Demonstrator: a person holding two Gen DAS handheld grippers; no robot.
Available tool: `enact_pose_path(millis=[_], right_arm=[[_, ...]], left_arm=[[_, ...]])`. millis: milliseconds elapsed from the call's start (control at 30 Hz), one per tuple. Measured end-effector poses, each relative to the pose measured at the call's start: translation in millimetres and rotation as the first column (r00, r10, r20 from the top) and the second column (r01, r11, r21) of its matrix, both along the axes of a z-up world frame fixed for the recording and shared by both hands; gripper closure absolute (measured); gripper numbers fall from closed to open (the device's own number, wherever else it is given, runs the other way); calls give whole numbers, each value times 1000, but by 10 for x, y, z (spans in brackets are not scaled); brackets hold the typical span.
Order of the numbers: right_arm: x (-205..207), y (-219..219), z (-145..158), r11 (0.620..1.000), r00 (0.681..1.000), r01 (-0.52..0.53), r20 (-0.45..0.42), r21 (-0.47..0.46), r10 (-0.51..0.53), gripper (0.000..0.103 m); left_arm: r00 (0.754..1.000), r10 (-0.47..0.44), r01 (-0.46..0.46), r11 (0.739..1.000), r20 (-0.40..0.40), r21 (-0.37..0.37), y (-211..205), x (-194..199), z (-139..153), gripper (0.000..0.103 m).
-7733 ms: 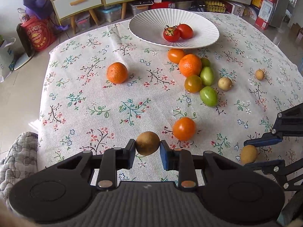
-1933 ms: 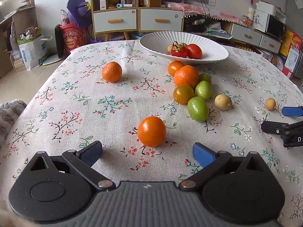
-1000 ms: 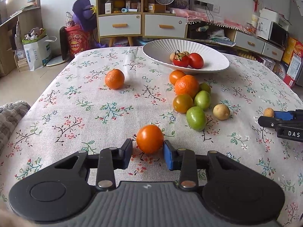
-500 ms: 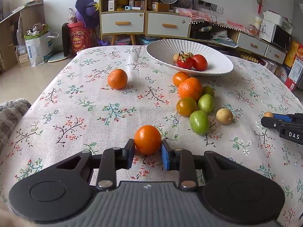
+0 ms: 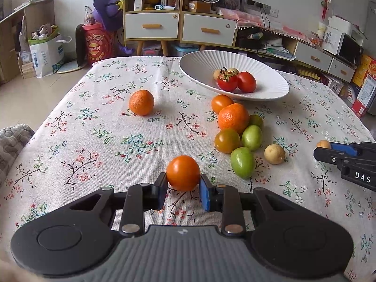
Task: Organize fruits
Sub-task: 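Carry the orange tomato and the kiwi over the white bowl with both tools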
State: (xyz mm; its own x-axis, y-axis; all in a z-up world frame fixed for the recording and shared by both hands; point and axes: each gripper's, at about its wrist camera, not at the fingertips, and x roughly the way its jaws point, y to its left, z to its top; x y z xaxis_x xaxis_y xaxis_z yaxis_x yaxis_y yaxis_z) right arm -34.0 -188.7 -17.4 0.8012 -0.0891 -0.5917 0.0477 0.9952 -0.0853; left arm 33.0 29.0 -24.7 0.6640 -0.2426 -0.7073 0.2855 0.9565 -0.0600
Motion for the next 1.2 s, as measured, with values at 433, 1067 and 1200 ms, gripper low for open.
enact_pose_path(millis=[433,1067,1200], right_arm=[[254,188,191,999,1000,-29,3,23,29,80],[625,8,384,996,996,-80,46,30,78,80],[701,-25,371,995,994,-98,45,31,96,80]], left_arm=[[1000,-18,19,999,3,-35,-189,163,196,79],[1000,6,-2,994,31,-106,-487,677,434,79],[999,-11,16,993,36,-120,-566,825,414,79]])
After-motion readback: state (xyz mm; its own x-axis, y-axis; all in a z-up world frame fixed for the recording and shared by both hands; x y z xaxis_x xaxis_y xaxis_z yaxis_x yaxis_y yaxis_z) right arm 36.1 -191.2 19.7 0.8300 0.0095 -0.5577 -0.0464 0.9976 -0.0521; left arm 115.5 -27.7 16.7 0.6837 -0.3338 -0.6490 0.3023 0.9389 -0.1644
